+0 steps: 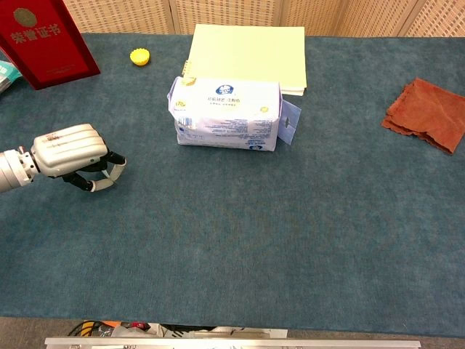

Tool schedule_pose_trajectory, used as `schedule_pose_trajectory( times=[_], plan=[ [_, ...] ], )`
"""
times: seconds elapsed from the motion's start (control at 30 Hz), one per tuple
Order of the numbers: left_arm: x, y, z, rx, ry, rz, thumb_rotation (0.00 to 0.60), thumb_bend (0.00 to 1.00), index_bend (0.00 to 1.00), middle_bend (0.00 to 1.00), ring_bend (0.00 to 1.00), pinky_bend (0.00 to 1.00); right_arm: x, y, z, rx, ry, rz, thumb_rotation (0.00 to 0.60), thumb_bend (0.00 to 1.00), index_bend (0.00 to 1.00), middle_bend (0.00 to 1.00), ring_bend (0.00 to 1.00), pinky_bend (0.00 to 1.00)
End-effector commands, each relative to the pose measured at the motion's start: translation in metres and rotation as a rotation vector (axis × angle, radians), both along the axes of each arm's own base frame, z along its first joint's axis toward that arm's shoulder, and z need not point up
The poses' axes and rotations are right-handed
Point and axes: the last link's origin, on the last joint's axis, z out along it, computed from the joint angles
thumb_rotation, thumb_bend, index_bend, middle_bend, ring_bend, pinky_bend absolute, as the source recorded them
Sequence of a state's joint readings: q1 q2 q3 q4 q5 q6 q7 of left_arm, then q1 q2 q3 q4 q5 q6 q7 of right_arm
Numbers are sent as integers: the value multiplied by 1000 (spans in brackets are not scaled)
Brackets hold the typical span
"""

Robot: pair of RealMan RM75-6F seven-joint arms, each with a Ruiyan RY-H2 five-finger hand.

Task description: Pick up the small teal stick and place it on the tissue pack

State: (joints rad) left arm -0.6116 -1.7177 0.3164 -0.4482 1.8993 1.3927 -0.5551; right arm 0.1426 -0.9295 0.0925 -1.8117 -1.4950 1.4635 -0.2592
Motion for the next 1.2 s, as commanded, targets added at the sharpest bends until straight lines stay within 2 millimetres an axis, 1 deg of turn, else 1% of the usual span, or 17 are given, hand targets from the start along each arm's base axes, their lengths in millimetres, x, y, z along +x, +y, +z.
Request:
schedule_pose_trajectory(
  times=[0.03,0.17,0.27,0.3,0.47,0.57,0.73,0.9,1.2],
  plan=[
    [3,4,13,34,-10,-32,600,450,573,1000,1000,980,0,0,0,-2,-4,2,600,317,140,335,288,429],
    [9,9,34,90,-16,-87,600,449,574,1000,1000,980,0,-1,-1,1,-12,8,600,318,140,335,288,429],
    [16,12,52,161,-1,-167,600,450,574,1000,1000,980,2,-4,-1,2,-19,22,600,318,140,335,288,429],
    [18,13,54,175,6,-187,600,450,574,1000,1000,980,3,-4,-1,3,-20,24,600,318,140,335,288,429],
    [41,20,72,210,12,-283,600,450,574,1000,1000,978,8,-10,-5,7,-37,48,600,317,140,335,289,429],
    [55,23,77,214,9,-321,600,450,574,1000,1000,977,11,-11,-6,12,-40,58,600,317,140,335,289,429],
    [82,28,76,202,4,-380,600,449,573,1000,1000,972,17,-14,-6,9,-48,79,600,317,140,335,289,429],
    [105,32,66,175,0,-395,600,448,569,1000,1000,969,22,-14,-4,3,-49,89,600,317,140,335,288,429],
    [121,44,57,189,2,-395,600,445,553,1000,1000,967,26,-12,-3,15,-46,92,600,317,140,335,289,429]
  ],
)
